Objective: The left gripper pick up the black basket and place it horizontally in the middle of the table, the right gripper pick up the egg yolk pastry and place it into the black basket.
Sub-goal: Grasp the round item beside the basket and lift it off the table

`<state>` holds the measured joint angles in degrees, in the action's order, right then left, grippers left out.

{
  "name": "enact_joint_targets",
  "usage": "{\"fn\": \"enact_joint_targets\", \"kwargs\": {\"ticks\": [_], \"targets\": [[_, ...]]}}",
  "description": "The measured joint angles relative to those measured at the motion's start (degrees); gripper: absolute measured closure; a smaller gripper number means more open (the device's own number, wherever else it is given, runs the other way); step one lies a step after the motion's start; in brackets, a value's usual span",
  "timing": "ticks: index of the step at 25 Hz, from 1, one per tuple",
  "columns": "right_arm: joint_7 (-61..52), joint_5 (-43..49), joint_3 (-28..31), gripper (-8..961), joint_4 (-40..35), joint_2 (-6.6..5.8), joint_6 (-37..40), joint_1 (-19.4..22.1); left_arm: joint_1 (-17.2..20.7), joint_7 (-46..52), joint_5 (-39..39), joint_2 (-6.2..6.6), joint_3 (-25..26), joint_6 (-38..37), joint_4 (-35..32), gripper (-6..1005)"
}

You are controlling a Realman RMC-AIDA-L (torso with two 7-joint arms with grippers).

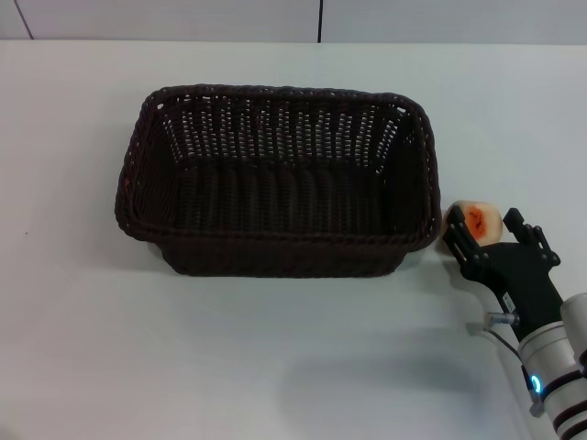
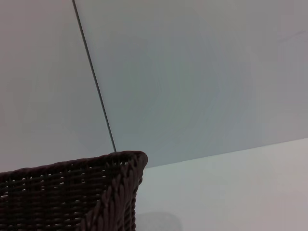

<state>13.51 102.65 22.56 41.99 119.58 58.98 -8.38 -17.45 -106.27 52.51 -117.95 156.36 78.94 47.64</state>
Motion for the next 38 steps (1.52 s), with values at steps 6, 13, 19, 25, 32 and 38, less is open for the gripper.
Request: {"fn": "enact_joint_targets", "kwargs": {"ticks": [6,13,19,25,32,38], "targets": [[-0.1,0.0,0.1,169,-0.2,0.04,0.0,-0.1,0.3,0.1,-0.8,-0.09,0.0,0.7,0.0,561],[-2.9,0.0,0.2,168,-2.0,0.04,-0.8,-1.0,0.4,0.0,-1.3,-0.10,0.0,1.1,-0.1,561],[-3.4,0.0,0.1,179,-2.2,0.04,-1.7,-1.5,0.3,0.0,-1.5,-0.08,0.0,1.2,-0.1,560],[-3.5,0.0,0.0,254,-2.1,-0.10,-2.0,-1.6,0.3,0.0,-2.1,-0.09,0.0,1.5,-0.1,560],[-3.6,0.3,-0.7,375,-2.0,-0.14,-1.4,-1.7,0.4,-0.1,-2.2,-0.08,0.0,1.7,-0.1,561],[-3.6,0.3,-0.7,594,-2.2,-0.14,-1.2,-2.0,0.4,0.0,-2.2,-0.09,0.0,1.7,-0.1,561]]}}
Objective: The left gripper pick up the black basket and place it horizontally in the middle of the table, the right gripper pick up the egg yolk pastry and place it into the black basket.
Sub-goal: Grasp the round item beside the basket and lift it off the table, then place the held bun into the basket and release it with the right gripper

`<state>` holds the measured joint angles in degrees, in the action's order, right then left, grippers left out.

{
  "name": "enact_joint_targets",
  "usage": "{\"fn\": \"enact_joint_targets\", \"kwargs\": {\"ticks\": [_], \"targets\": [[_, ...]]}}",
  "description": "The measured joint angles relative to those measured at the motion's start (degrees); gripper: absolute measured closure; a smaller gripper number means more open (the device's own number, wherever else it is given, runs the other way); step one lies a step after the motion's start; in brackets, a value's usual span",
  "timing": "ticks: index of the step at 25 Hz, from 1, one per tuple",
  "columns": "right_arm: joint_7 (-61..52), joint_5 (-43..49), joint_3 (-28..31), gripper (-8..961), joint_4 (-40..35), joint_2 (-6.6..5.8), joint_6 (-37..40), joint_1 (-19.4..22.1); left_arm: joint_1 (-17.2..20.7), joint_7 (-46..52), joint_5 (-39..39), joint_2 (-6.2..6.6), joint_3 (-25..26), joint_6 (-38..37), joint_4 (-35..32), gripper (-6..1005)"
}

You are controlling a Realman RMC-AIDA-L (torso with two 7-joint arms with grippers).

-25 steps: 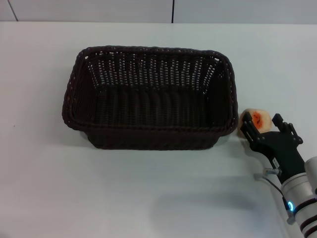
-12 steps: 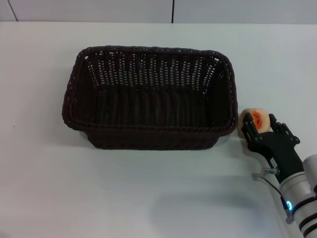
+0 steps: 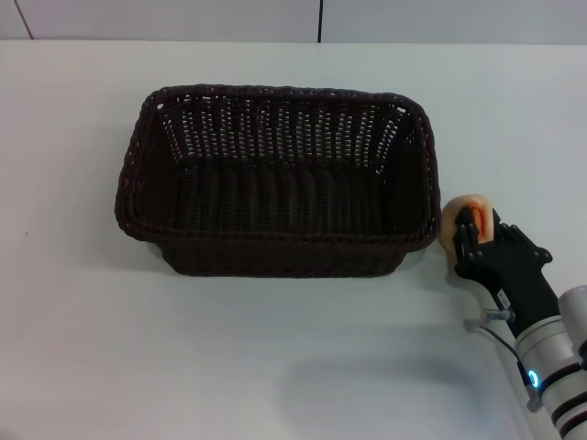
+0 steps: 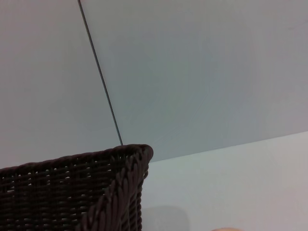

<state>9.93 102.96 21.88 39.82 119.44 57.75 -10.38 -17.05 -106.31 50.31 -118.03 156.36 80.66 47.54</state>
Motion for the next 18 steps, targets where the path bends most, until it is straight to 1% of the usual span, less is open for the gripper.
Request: {"fn": "enact_joint_targets", "kwargs": {"ticks": [6,8,10,13,15,18], "targets": [[0.1,-0.2,0.5,669,-0.2,0.01,0.0,-0.2,0.0,0.0,-0.5,0.06,0.0,0.0,-0.3,561],[0.3,-0.3,1.2,694,-0.3,0.03,0.1,-0.2,0.0,0.0,-0.5,0.07,0.0,0.0,-0.4,564],[1.1,-0.4,3.4,720,-0.7,0.04,1.4,0.1,-0.1,-0.1,-0.7,0.08,0.0,-0.1,-0.5,566],[2.6,-0.4,4.5,759,-0.8,0.01,3.6,0.2,0.0,-0.1,-0.8,0.09,0.0,-0.1,-0.5,642],[6.4,-0.4,5.5,781,0.8,-0.44,7.4,0.4,0.3,-0.1,-0.8,0.09,0.0,-0.1,-0.2,692],[9.2,-0.3,5.9,805,2.9,-0.81,9.5,0.4,0.5,-0.1,-1.1,0.09,0.1,0.0,0.0,687]]}}
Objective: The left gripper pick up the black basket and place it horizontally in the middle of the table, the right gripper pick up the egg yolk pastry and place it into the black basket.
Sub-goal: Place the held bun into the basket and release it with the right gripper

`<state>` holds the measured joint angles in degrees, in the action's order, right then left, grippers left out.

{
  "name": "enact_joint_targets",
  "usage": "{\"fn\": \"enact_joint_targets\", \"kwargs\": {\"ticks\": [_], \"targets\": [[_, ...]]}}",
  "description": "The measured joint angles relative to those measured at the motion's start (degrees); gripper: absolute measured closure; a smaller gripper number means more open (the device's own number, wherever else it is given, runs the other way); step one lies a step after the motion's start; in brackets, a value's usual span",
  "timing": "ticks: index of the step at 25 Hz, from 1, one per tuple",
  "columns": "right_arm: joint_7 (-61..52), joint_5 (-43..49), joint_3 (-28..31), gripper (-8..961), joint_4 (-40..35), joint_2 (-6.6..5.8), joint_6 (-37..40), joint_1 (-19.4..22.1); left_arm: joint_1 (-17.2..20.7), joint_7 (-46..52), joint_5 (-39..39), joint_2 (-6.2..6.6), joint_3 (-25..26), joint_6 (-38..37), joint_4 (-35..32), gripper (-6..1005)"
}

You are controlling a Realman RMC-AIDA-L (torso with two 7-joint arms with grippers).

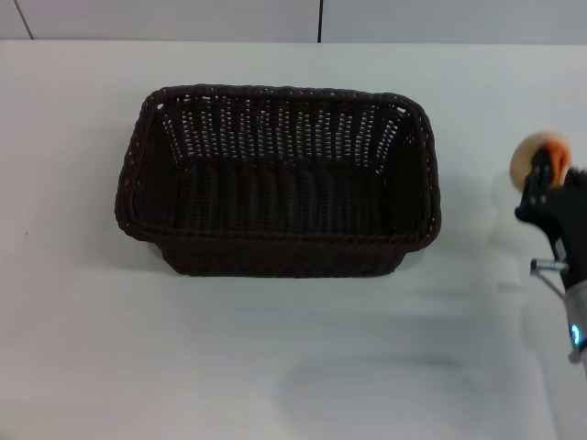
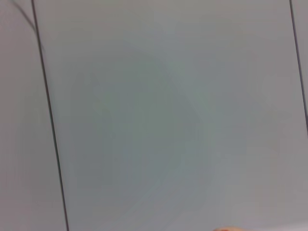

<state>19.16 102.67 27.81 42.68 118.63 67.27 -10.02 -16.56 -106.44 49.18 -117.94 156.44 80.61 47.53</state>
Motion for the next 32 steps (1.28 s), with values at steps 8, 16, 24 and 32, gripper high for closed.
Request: {"fn": "enact_joint_targets", "kwargs": {"ticks": [8,16,24,32], "targets": [[14.0,4.1,0.4,833,7.9,0.11,5.3,-1.5,0.7,0.1,-1.1,0.00,0.0,0.2,0.1,684],[13.7,13.2,0.1,880,11.9,0.33,-0.4,-5.4,0.7,0.1,-1.2,0.00,0.0,0.3,0.1,681],[6.0,14.1,-2.2,883,11.0,0.26,-6.9,-9.2,0.6,0.1,-1.7,-0.01,0.0,0.3,-0.3,678],[4.1,15.0,-1.9,747,10.0,0.34,-9.0,-9.2,0.4,0.0,-1.7,0.05,0.0,0.1,-0.3,675]]}}
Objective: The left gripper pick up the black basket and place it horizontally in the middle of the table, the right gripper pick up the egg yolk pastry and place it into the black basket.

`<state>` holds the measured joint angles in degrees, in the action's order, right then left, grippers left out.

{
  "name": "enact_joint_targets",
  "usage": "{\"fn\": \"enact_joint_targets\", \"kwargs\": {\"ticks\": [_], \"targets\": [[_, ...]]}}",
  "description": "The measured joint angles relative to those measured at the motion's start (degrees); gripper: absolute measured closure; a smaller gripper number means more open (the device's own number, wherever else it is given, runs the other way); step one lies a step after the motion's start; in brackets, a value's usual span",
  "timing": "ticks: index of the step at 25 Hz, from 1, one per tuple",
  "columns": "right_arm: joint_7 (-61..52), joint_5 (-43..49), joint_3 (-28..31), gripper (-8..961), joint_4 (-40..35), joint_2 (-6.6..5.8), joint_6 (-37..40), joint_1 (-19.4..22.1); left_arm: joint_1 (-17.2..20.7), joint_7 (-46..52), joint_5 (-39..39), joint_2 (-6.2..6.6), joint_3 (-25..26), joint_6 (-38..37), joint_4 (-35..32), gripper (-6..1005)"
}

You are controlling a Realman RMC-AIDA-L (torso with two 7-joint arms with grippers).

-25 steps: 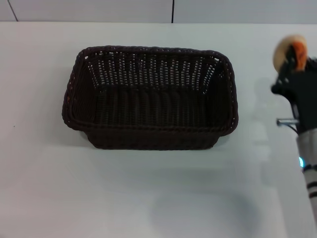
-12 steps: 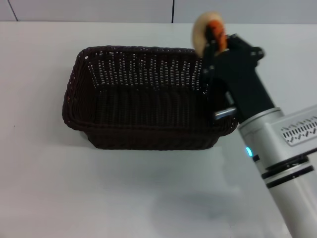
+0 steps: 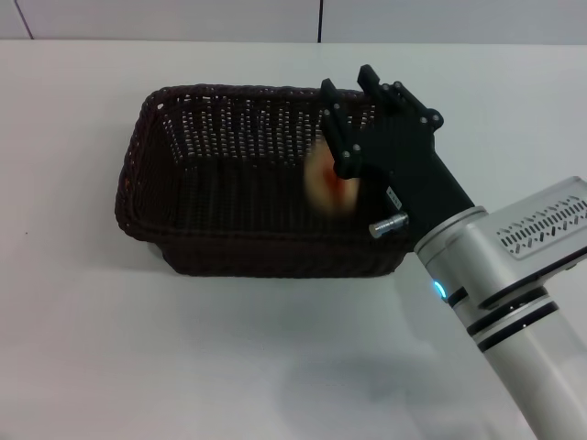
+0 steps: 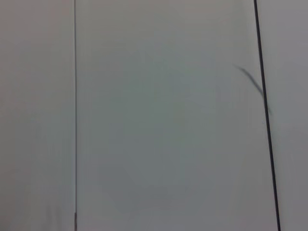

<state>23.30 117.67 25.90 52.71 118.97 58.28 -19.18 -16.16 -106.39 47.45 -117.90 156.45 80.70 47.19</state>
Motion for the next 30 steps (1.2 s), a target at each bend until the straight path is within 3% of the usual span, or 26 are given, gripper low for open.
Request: {"fn": "enact_joint_targets", "kwargs": {"ticks": [9,16,17,25,30], "targets": [[0.7,0.0,3.2,469,0.0,-0.07,1.6,1.8,-0.1,0.0,0.0,-0.07,0.0,-0.1,-0.2,671],[4.9,0.6,11.1,420,1.2,-0.69,5.0,7.8,0.4,-0.3,0.6,-0.05,-0.2,-0.7,-0.4,669],[6.5,0.8,13.3,412,2.0,-0.71,5.4,10.1,0.6,-0.6,0.8,-0.05,-0.4,-0.7,-0.6,668],[9.4,0.8,19.3,356,4.3,-0.57,11.0,18.3,1.9,-1.3,5.1,-0.09,-0.6,-2.0,-1.1,665],[9.4,-0.1,22.1,356,3.0,-0.06,16.6,20.3,2.3,-2.4,8.2,-0.21,-0.8,-3.5,-1.9,665]]}}
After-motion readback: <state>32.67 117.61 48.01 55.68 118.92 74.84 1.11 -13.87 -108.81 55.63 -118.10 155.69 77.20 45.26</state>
